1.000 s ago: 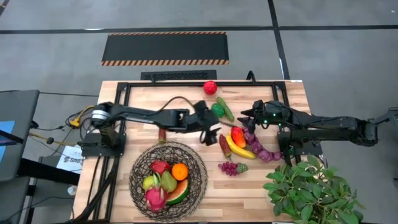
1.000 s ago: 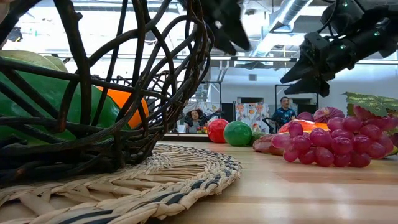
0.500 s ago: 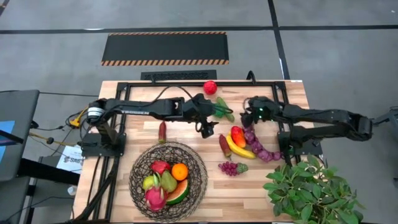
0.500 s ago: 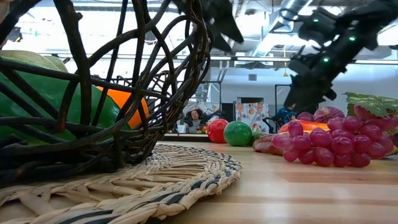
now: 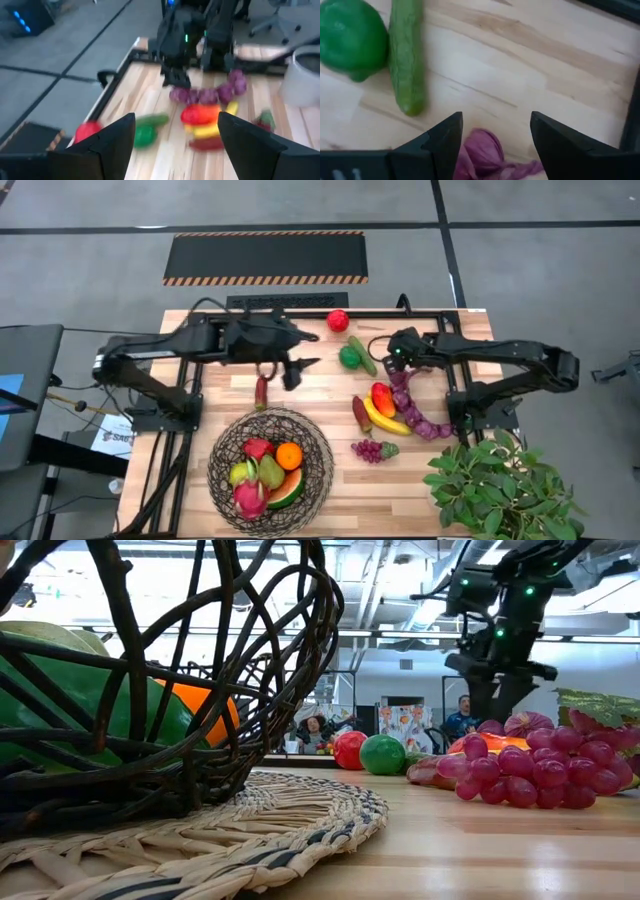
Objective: Build produce basket
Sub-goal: Put the red apple into the woven basket
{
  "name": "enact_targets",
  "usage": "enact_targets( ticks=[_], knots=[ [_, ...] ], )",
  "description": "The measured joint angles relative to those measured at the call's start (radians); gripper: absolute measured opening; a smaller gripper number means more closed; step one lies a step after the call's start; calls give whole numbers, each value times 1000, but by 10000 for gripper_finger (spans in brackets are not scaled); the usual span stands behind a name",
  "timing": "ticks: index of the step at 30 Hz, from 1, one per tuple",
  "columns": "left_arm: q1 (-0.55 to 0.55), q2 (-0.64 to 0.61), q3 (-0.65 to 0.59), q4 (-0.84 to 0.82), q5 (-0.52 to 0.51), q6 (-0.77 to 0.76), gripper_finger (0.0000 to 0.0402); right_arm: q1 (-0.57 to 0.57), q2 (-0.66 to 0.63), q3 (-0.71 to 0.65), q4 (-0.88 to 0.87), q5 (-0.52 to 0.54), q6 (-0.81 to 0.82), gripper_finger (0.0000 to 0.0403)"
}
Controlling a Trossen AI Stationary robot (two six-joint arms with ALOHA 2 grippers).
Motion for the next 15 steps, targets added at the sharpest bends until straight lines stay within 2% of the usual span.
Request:
enact_targets(
  ticks=[2,4,7,10,15],
  knots=[
    [-2,-26,0,-45,-22,-10,269,2,26,1,100,-10,-41,255],
    [-3,-39,0,-107,-36,-31,269,2,52,1,205,-75,-95,255],
    [-12,-47,-7,-136,-39,-53,269,3,100,1,351,-115,-185,255],
    [-29,-60,-76,-43,-44,-52,269,-12,128,0,410,-106,-229,255],
    [-33,-102,-325,239,-42,-64,269,-54,111,0,496,-96,-329,255]
  ],
)
